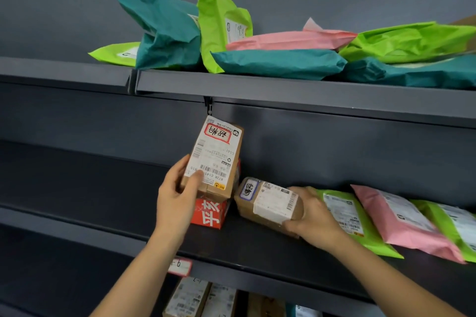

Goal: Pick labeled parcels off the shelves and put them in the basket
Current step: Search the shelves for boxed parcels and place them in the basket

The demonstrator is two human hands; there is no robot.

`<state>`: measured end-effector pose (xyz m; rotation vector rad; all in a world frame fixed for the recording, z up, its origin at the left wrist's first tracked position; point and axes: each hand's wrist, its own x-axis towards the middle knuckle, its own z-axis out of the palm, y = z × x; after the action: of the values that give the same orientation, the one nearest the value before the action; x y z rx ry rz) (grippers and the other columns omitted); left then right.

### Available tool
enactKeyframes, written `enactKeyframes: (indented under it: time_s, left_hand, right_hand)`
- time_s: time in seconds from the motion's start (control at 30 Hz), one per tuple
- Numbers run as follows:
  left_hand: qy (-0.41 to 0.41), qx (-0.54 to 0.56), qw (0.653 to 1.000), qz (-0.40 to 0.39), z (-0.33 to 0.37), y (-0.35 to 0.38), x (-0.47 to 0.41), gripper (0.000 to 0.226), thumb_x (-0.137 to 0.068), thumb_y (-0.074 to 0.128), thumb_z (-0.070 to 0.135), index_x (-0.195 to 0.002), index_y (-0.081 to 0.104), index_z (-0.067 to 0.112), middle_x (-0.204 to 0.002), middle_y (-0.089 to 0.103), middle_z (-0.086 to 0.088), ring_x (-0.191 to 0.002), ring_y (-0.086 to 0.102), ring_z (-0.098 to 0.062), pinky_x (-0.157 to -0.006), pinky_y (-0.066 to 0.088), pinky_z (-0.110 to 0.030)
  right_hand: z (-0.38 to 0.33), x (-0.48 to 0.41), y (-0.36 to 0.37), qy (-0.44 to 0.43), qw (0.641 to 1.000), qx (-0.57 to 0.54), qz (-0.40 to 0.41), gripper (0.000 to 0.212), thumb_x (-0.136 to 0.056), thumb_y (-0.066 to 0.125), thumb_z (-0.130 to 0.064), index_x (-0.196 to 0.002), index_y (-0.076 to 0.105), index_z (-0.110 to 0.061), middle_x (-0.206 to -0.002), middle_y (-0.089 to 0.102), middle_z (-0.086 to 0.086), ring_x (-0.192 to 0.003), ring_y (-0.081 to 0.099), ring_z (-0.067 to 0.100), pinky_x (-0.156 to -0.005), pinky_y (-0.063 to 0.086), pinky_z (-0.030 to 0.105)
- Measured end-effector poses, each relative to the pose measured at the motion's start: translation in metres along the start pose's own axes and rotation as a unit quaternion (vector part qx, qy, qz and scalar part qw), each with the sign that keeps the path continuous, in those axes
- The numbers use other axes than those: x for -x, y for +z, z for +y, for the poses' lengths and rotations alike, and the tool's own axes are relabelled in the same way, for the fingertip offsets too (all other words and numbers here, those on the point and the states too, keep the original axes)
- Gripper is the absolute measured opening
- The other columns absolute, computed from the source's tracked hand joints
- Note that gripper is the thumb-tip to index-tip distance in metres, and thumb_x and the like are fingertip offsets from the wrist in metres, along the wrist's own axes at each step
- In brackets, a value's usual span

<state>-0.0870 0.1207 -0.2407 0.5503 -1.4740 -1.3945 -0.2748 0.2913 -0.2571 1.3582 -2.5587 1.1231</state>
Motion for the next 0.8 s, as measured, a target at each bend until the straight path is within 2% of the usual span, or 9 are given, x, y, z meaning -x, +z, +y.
enactKeyframes:
  time_s: [0.1,0.17,0.27,0.4,0.53,0.6,0.67,0.8]
  left_hand:
    - [-0.003,0.005,1.0,0.0,-0.001,0.001,0.003,0.038,-0.09,0.059,0.02,-0.125,0.054,0.034,-0.113,0.065,0.01,-0.104,0.064,-0.011,-0.09,0.053,-0.046]
    - [-0.001,0.004,1.0,-0.004,-0.002,0.005,0.006,0.039,-0.09,0.059,0.018,-0.127,0.055,0.031,-0.113,0.065,0.011,-0.104,0.063,-0.01,-0.091,0.052,-0.045]
    - [0.001,0.006,1.0,-0.015,-0.003,0.014,0.01,0.039,-0.09,0.059,0.017,-0.127,0.055,0.029,-0.114,0.065,0.011,-0.105,0.062,-0.01,-0.093,0.051,-0.045]
    - [-0.005,0.014,0.999,-0.034,-0.002,0.03,0.021,0.034,-0.089,0.061,0.02,-0.117,0.058,0.039,-0.116,0.063,0.009,-0.104,0.062,-0.009,-0.092,0.052,-0.044]
    - [-0.014,0.037,0.998,-0.055,0.004,0.054,0.039,0.037,-0.089,0.061,0.018,-0.122,0.057,0.036,-0.118,0.063,0.007,-0.108,0.061,-0.013,-0.095,0.05,-0.046]
    - [-0.014,0.05,0.996,-0.068,0.011,0.07,0.051,0.036,-0.09,0.06,0.016,-0.118,0.057,0.038,-0.117,0.064,0.008,-0.109,0.061,-0.013,-0.096,0.049,-0.046]
    - [-0.011,0.051,0.995,-0.082,0.017,0.087,0.065,0.035,-0.09,0.06,0.016,-0.11,0.058,0.044,-0.117,0.065,0.008,-0.109,0.061,-0.014,-0.095,0.049,-0.048]
    - [-0.005,0.045,0.993,-0.113,0.028,0.134,0.108,0.036,-0.089,0.061,0.016,-0.103,0.062,0.049,-0.113,0.067,0.009,-0.107,0.063,-0.014,-0.093,0.05,-0.05]
  right_hand:
    - [0.001,0.01,0.004,-0.051,0.987,-0.019,0.151,0.059,-0.062,0.08,-0.004,-0.109,0.05,-0.021,-0.104,0.044,-0.003,-0.094,0.045,0.007,-0.079,0.03,-0.001]
    - [0.002,0.013,0.005,-0.065,0.979,-0.026,0.191,0.057,-0.062,0.08,-0.003,-0.106,0.049,-0.02,-0.102,0.044,-0.003,-0.093,0.045,0.007,-0.08,0.029,-0.001]
    - [0.006,0.02,0.0,-0.082,0.972,-0.023,0.22,0.057,-0.061,0.08,-0.001,-0.104,0.047,-0.019,-0.101,0.043,-0.004,-0.09,0.04,0.0,-0.081,0.027,-0.004]
    - [0.011,0.036,-0.014,-0.081,0.967,-0.027,0.239,0.061,-0.06,0.08,0.002,-0.103,0.044,-0.023,-0.098,0.042,-0.007,-0.091,0.039,-0.011,-0.08,0.028,-0.004]
    - [0.026,0.06,-0.038,-0.064,0.967,-0.037,0.245,0.062,-0.065,0.08,-0.004,-0.107,0.043,-0.03,-0.103,0.04,-0.014,-0.102,0.043,-0.003,-0.081,0.032,-0.001]
    - [0.033,0.076,-0.055,-0.069,0.964,-0.042,0.254,0.062,-0.067,0.079,-0.004,-0.108,0.042,-0.032,-0.108,0.038,-0.019,-0.107,0.041,-0.008,-0.081,0.033,-0.002]
    - [0.041,0.096,-0.076,-0.065,0.961,-0.037,0.267,0.061,-0.068,0.079,-0.003,-0.107,0.042,-0.034,-0.107,0.041,-0.015,-0.105,0.041,-0.012,-0.078,0.034,-0.002]
    - [0.066,0.15,-0.128,-0.04,0.954,0.0,0.298,0.059,-0.067,0.08,-0.006,-0.111,0.044,-0.026,-0.107,0.044,-0.005,-0.102,0.043,-0.006,-0.079,0.033,-0.002]
